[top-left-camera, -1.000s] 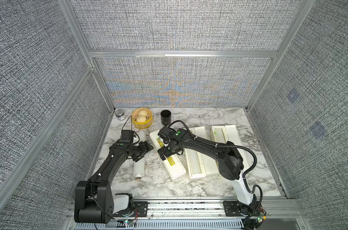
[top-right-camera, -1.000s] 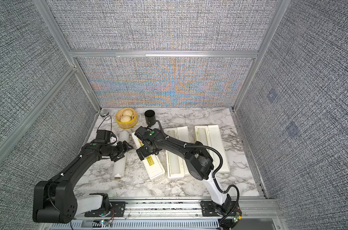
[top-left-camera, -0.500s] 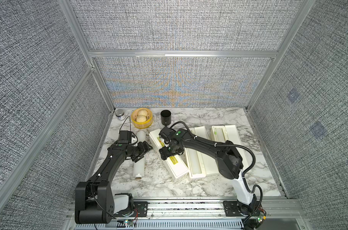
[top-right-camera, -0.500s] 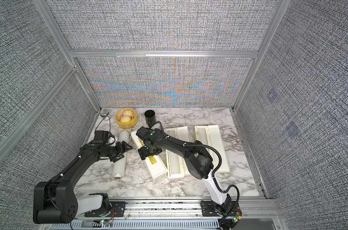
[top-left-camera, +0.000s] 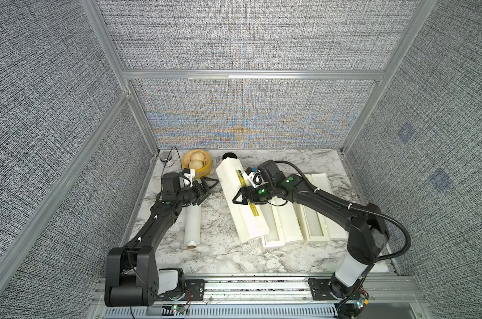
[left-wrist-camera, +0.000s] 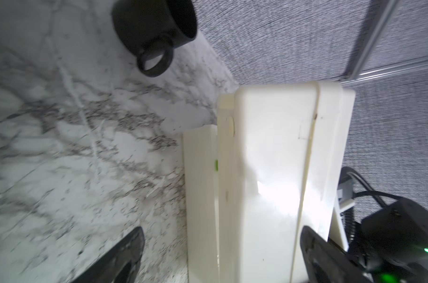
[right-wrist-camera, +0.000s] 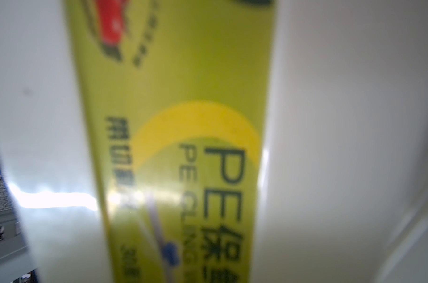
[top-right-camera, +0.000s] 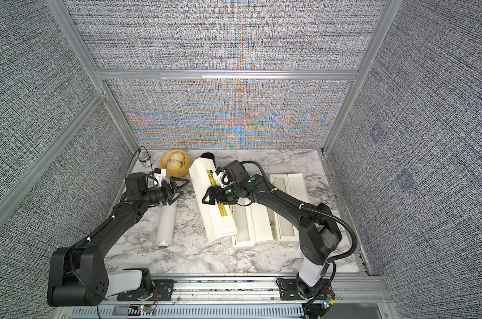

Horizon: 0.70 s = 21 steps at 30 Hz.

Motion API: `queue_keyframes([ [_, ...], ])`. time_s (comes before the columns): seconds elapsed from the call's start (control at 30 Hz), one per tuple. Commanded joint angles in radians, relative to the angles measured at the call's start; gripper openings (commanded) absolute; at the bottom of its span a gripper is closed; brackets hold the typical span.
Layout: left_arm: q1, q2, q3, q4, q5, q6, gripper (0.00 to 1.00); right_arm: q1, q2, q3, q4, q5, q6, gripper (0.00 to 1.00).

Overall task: Put plastic wrap rolls into dispensers
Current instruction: Pick up the plastic wrap cutting box from the center of the board, then open the lid of the plastic wrap cutting box.

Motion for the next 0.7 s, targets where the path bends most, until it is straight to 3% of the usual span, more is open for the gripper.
queue_keyframes([
  [0.0, 0.001, 0.072, -0.002, 0.421, 0.170, -0.245, 0.99, -0.022, -0.049, -0.049, 0.199, -0.167, 0.067, 0.83],
  [0.23, -0.001, 0.286, -0.022, 1.209, 0.213, -0.762, 1.00, -0.043, -0.101, -0.125, 0.354, -0.307, 0.139, 0.82],
  [0.47, -0.022, 0.275, -0.003, 1.191, 0.208, -0.738, 1.00, -0.041, -0.080, -0.145, 0.426, -0.352, 0.198, 0.82],
  [0.67, -0.025, 0.223, -0.023, 0.983, 0.195, -0.587, 1.00, -0.026, -0.031, -0.117, 0.436, -0.362, 0.224, 0.81],
])
